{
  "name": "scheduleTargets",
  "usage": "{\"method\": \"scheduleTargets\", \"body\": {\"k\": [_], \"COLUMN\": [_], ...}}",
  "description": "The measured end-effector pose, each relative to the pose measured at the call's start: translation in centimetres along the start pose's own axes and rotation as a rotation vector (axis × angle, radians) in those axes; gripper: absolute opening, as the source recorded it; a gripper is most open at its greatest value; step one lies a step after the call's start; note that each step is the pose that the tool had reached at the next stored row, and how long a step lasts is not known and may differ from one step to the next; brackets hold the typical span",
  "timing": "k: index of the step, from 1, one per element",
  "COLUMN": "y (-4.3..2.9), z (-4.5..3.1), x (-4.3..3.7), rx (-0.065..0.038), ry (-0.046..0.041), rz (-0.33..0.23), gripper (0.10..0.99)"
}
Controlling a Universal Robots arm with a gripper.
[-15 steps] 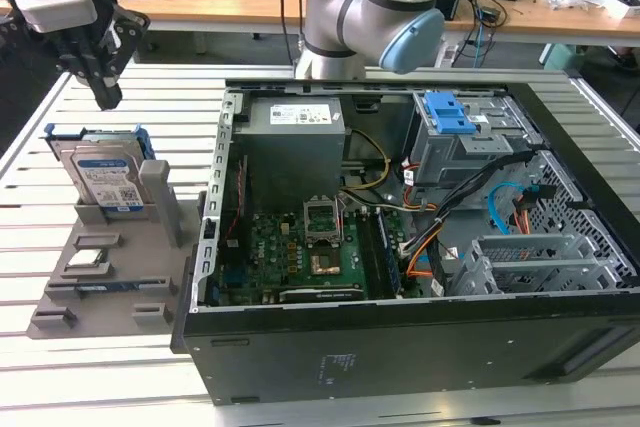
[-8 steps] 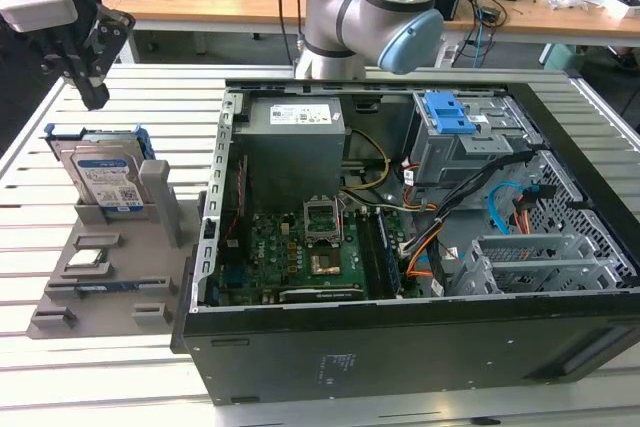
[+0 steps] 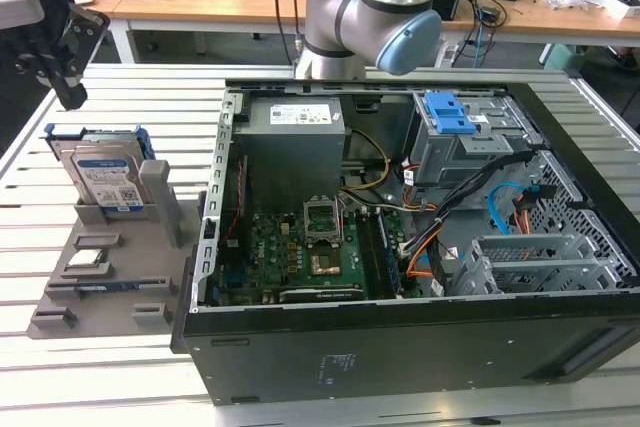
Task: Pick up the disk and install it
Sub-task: 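Reach for the disk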
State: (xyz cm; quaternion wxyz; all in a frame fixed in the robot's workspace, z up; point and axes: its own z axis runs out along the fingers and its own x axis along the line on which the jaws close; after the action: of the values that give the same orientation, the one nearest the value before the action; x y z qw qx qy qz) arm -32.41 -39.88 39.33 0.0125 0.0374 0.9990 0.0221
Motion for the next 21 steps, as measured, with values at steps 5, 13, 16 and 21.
{"method": "scheduleTargets", "body": {"k": [5, 13, 16, 21], "y": [-0.1, -0.26, -0.25, -0.25], "z": [-0.04, -0.09, -0.09, -0.09], "x": [1.28, 3.38, 3.4, 3.41], "rx": [0.0, 0.0, 0.0, 0.0], "ry": [0.0001, 0.0001, 0.0001, 0.0001], "rz": [0.0, 0.0, 0.0, 0.0], "gripper": [0.106, 0.106, 0.106, 0.106]}}
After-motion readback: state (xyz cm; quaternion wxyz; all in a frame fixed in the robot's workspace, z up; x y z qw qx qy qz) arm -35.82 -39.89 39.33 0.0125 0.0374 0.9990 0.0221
